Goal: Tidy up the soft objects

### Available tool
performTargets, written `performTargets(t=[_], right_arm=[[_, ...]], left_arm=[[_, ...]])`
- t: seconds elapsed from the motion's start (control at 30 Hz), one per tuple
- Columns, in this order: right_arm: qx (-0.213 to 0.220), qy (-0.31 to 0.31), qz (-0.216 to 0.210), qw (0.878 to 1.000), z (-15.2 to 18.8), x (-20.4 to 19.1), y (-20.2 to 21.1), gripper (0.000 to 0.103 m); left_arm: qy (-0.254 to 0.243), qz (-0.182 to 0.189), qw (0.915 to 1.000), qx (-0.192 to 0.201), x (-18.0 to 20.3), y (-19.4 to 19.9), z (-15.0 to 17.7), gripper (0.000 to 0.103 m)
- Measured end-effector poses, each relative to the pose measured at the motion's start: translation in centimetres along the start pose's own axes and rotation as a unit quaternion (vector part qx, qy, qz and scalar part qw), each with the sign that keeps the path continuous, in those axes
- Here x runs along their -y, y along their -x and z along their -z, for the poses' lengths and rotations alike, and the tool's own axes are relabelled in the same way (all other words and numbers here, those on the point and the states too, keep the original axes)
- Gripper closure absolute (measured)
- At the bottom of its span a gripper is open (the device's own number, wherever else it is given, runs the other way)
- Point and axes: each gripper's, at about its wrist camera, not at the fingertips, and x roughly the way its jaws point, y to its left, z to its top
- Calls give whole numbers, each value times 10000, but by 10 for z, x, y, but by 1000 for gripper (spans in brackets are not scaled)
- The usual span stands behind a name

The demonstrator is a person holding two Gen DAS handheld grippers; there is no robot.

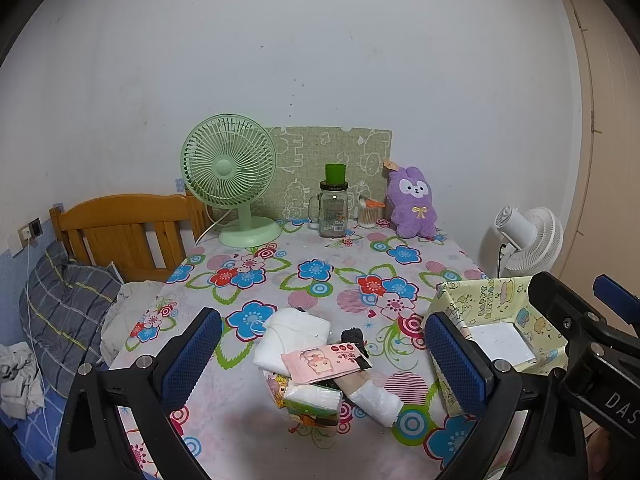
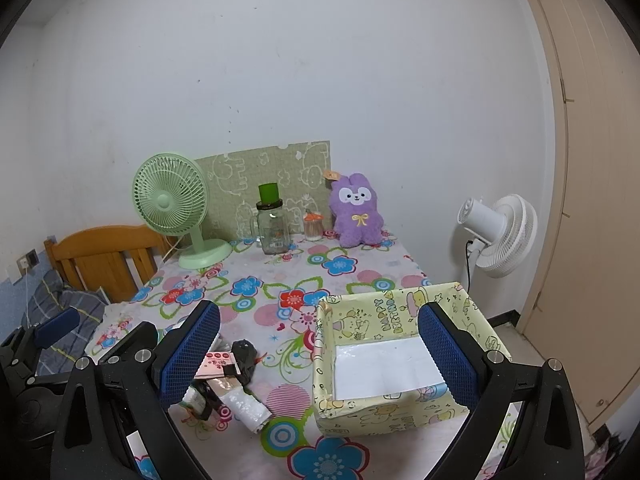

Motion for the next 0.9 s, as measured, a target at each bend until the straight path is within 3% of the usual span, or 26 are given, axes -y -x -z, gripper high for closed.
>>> performTargets(t=[0.9], right_arm=[[36,41,-48,10000,-4,-5,0,3]], left_arm=[[5,30,10000,-2,0,4,-5,4]])
